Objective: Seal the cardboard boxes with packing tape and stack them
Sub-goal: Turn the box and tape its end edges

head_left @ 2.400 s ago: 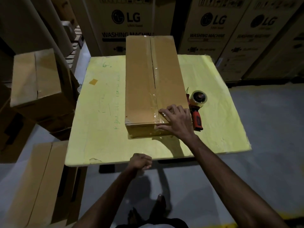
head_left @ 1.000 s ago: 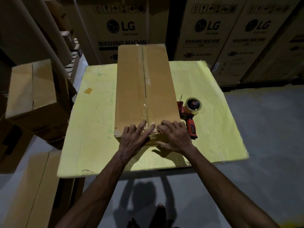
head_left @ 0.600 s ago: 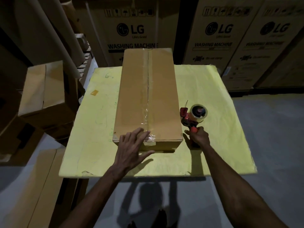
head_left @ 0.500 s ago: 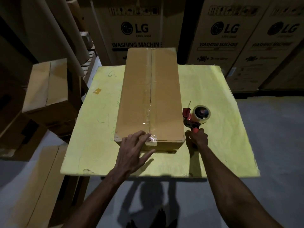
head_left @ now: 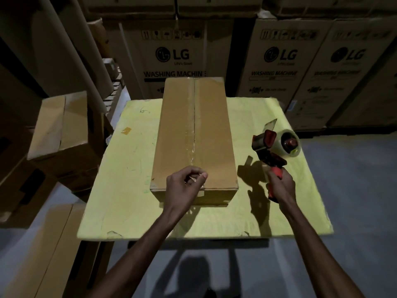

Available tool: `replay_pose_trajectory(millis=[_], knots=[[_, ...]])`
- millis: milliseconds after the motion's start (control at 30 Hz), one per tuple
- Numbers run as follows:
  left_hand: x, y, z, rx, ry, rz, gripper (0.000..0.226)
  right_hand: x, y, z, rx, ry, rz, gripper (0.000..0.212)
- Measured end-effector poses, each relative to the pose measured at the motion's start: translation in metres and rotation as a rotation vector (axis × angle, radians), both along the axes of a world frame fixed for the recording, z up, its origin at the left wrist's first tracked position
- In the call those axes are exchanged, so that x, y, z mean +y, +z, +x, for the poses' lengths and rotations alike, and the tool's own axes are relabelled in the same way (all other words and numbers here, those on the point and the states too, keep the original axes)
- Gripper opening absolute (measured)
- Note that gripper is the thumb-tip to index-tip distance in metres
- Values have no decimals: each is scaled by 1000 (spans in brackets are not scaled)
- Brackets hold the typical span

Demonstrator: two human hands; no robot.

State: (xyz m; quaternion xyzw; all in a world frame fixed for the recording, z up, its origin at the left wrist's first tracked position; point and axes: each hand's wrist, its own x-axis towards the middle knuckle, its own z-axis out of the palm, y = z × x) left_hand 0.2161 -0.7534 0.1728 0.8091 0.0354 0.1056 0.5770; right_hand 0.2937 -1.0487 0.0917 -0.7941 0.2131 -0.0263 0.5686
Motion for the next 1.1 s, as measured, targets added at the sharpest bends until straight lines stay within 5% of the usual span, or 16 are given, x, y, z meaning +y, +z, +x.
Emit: replay_pose_trajectory(millis=[333, 533, 800, 1100], knots=[[-12, 67, -3, 493, -159, -733, 50, 60, 84, -88, -465, 205, -382, 28], [42, 65, -28, 636, -204, -783, 58, 85, 79, -111, -628, 318, -753, 25], [83, 41, -64, 716, -157, -945, 17, 110, 72, -126, -756, 463, -819, 25], [93, 19, -82, 782, -243, -991, 61, 124, 68, -144, -667, 452, -686, 31]])
